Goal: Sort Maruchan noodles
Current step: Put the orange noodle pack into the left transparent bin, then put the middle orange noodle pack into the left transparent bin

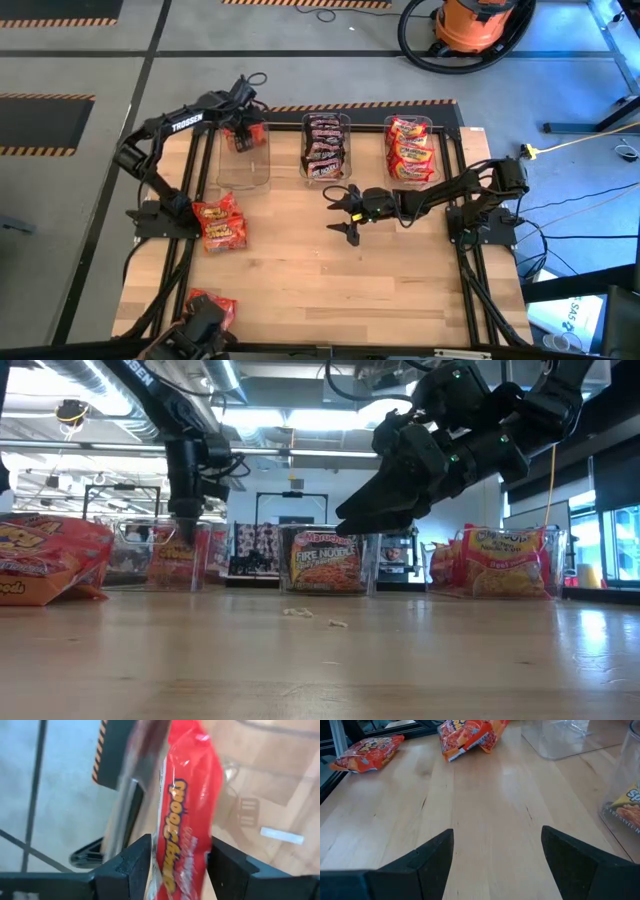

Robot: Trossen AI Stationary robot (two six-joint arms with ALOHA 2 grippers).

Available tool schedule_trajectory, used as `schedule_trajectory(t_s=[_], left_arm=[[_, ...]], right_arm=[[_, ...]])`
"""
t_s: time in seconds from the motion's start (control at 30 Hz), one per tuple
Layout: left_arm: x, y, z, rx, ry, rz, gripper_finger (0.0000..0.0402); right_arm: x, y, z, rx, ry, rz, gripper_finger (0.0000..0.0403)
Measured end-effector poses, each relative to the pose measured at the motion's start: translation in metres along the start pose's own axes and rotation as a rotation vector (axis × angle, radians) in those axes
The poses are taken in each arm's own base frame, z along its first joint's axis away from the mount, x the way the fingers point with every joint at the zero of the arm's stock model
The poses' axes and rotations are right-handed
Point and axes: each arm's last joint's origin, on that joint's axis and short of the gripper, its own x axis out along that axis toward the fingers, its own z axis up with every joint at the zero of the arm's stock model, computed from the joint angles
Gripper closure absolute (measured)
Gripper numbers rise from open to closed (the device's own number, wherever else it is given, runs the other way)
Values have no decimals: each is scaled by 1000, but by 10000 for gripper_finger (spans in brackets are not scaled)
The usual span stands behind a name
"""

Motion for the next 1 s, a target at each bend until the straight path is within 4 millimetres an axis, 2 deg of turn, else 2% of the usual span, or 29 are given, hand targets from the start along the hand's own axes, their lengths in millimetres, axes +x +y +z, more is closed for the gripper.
schedule_trajectory(t_s=[0.27,0.6,1.0], left_arm=[[-4,14,-3,-87,-36,88,230],[-6,5,3,-85,-40,68,230],[-35,5,2,-116,-126,148,230]], right_arm=[[0,0,0,-3,0,0,126],[0,0,0,5,2,8,126],[0,0,0,0,3,8,126]])
